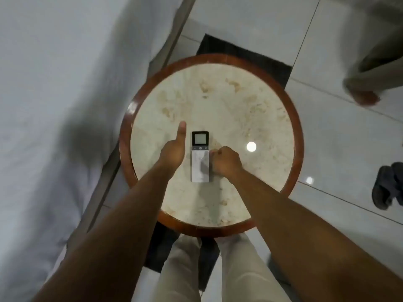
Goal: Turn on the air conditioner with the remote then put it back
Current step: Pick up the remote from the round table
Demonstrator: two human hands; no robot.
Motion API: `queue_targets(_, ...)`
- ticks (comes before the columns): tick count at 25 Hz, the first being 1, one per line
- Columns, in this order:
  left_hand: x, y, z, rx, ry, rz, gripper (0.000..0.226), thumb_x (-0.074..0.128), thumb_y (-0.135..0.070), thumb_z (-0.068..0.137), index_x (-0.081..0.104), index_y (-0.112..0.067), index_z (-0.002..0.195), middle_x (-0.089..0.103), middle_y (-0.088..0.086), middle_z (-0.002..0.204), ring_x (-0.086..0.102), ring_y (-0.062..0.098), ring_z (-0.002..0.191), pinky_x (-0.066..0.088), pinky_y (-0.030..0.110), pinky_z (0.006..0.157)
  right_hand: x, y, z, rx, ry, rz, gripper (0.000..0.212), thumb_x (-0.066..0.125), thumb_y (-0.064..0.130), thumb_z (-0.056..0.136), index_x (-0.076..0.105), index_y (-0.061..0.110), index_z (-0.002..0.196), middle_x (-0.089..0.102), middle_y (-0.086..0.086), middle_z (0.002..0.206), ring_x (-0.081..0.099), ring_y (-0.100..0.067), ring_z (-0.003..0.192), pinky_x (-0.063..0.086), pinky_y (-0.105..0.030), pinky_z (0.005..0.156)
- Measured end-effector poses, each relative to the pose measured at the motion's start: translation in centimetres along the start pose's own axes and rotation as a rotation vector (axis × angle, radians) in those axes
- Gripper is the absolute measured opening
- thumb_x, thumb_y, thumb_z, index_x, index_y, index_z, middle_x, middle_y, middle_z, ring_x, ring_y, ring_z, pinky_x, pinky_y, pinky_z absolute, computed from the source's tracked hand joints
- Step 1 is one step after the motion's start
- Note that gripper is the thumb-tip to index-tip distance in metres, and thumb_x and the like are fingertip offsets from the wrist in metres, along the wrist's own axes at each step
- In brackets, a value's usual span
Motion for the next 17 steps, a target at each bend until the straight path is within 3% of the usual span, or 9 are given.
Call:
queue_targets(2, 1.0, 0.7, 1.1, -0.032, 0.004, -0.048, 0.070, 0.018, -0.087, 0.077, 0.045, -0.024, 0.064, 0.054, -0.004, 0.075, 0.055, 0.019, 0.079, 0.047, 0.039, 0.088, 1.6, 0.2, 0.9, 0.009, -0.017, 0.081, 0.035, 0.045, 0.032, 0.099, 0.066, 0.005, 0.098, 0.068, -0.011, 0.095, 0.064, -0.030, 0.091, 0.052, -0.035, 0.076)
queue_targets(4, 1.8, 1.7, 1.7, -0.059, 0.066, -0.138, 0.073, 0.018, -0.086, 0.078, 0.054, -0.024, 0.069, 0.060, -0.004, 0.075, 0.057, 0.016, 0.079, 0.045, 0.032, 0.079, 2.8, 0.7, 1.3, 0.034, -0.064, 0.163, 0.033, 0.047, 0.033, 0.099, 0.066, 0.006, 0.103, 0.069, -0.011, 0.101, 0.065, -0.030, 0.094, 0.053, -0.039, 0.081)
queue_targets(8, 2.5, 3.1, 2.4, -0.038, 0.193, -0.200, 0.084, 0.010, -0.087, 0.076, 0.073, -0.032, 0.085, 0.076, -0.014, 0.068, 0.070, 0.002, 0.068, 0.045, 0.020, 0.064, 3.6, 1.0, 2.2, 0.076, -0.166, 0.216, 0.033, 0.062, 0.046, 0.090, 0.058, 0.012, 0.090, 0.063, -0.001, 0.084, 0.061, -0.023, 0.079, 0.046, -0.033, 0.066)
queue_targets(11, 2.5, 2.5, 2.1, -0.028, 0.200, -0.229, 0.086, 0.010, -0.087, 0.076, 0.074, -0.031, 0.090, 0.078, -0.011, 0.074, 0.072, 0.003, 0.069, 0.048, 0.020, 0.062, 4.0, 1.0, 2.2, 0.078, -0.147, 0.271, 0.038, 0.064, 0.048, 0.088, 0.062, 0.010, 0.090, 0.068, -0.004, 0.087, 0.063, -0.024, 0.080, 0.047, -0.033, 0.067)
queue_targets(13, 2.2, 2.1, 1.5, -0.033, 0.200, -0.254, 0.084, 0.010, -0.086, 0.077, 0.073, -0.031, 0.090, 0.077, -0.009, 0.079, 0.071, 0.009, 0.078, 0.049, 0.024, 0.067, 3.9, 1.4, 2.0, 0.083, -0.085, 0.350, 0.041, 0.059, 0.046, 0.092, 0.066, 0.006, 0.092, 0.070, -0.010, 0.093, 0.065, -0.027, 0.085, 0.050, -0.035, 0.071)
queue_targets(15, 1.6, 1.8, 0.4, -0.027, 0.215, -0.262, 0.084, 0.010, -0.086, 0.077, 0.070, -0.031, 0.095, 0.074, -0.007, 0.094, 0.068, 0.015, 0.091, 0.049, 0.032, 0.082, 3.3, 2.0, 1.3, 0.073, -0.025, 0.443, 0.040, 0.054, 0.042, 0.096, 0.066, 0.004, 0.098, 0.070, -0.011, 0.098, 0.065, -0.027, 0.088, 0.052, -0.037, 0.076)
queue_targets(17, 0.7, 1.6, -0.7, -0.032, 0.214, -0.244, 0.098, 0.008, -0.087, 0.075, 0.064, -0.022, 0.121, 0.067, 0.003, 0.123, 0.062, 0.026, 0.112, 0.045, 0.042, 0.102, 2.2, 2.6, 0.4, 0.045, 0.011, 0.481, 0.035, 0.053, 0.040, 0.097, 0.065, 0.008, 0.097, 0.068, -0.005, 0.092, 0.063, -0.023, 0.083, 0.050, -0.035, 0.071)
Point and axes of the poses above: each hand's wrist, its own z-axis towards the middle knuckle, its own x-axis out of the palm, y = z × x, the point moved 1 cm from there along z, towards the middle knuckle
